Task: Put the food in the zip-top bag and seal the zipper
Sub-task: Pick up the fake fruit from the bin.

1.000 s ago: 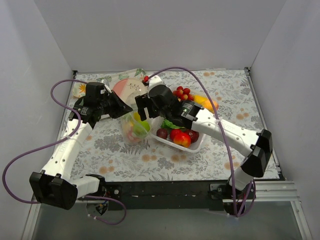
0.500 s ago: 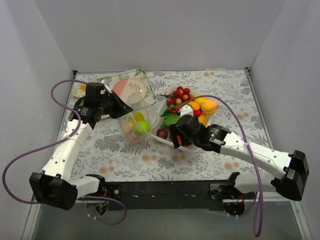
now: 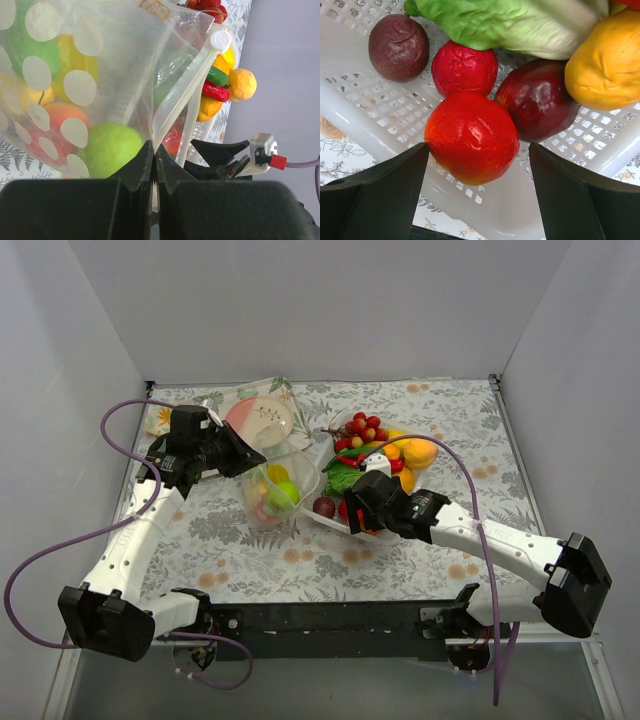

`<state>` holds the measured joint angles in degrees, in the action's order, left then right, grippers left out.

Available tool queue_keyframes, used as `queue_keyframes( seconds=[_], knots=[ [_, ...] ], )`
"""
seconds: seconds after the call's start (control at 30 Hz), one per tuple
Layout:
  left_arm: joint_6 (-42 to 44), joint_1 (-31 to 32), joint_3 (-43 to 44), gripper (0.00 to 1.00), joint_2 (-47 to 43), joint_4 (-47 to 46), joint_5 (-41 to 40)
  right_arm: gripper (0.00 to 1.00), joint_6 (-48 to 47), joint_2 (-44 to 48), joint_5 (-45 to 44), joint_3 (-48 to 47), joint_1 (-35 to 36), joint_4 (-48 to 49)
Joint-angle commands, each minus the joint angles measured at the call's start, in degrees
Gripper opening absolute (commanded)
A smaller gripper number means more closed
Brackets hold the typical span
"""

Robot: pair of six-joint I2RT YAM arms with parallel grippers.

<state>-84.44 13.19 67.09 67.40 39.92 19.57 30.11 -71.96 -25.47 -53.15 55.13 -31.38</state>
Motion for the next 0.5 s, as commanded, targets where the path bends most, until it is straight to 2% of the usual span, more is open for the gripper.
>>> queue_keyframes(
  seconds=[0.0, 0.27, 0.33, 0.43, 0.47],
  knots=[
    [0.1, -0.1, 0.0, 0.00, -2.2, -0.5, 1.2, 0.88, 0.5, -0.2, 2.5, 2.1, -2.2, 5.5],
    [0.2, -0.1, 0.6, 0.00, -1.7, -0.5, 1.1, 0.88, 0.5, -1.2, 5.8, 2.8, -2.9, 6.1],
    [0.2, -0.1, 0.6, 0.00, -1.7, -0.4, 1.0, 0.84, 0.3, -0.5, 5.9, 2.8, -3.1, 6.1],
    [0.1, -0.1, 0.5, 0.00, -1.6, -0.5, 1.2, 0.63, 0.2, -0.1, 5.9, 2.1, -3.5, 5.4],
    [0.1, -0.1, 0.5, 0.00, -1.6, -0.5, 1.2, 0.52, 0.1, 0.0, 5.5, 1.5, -3.6, 5.1]
  ],
)
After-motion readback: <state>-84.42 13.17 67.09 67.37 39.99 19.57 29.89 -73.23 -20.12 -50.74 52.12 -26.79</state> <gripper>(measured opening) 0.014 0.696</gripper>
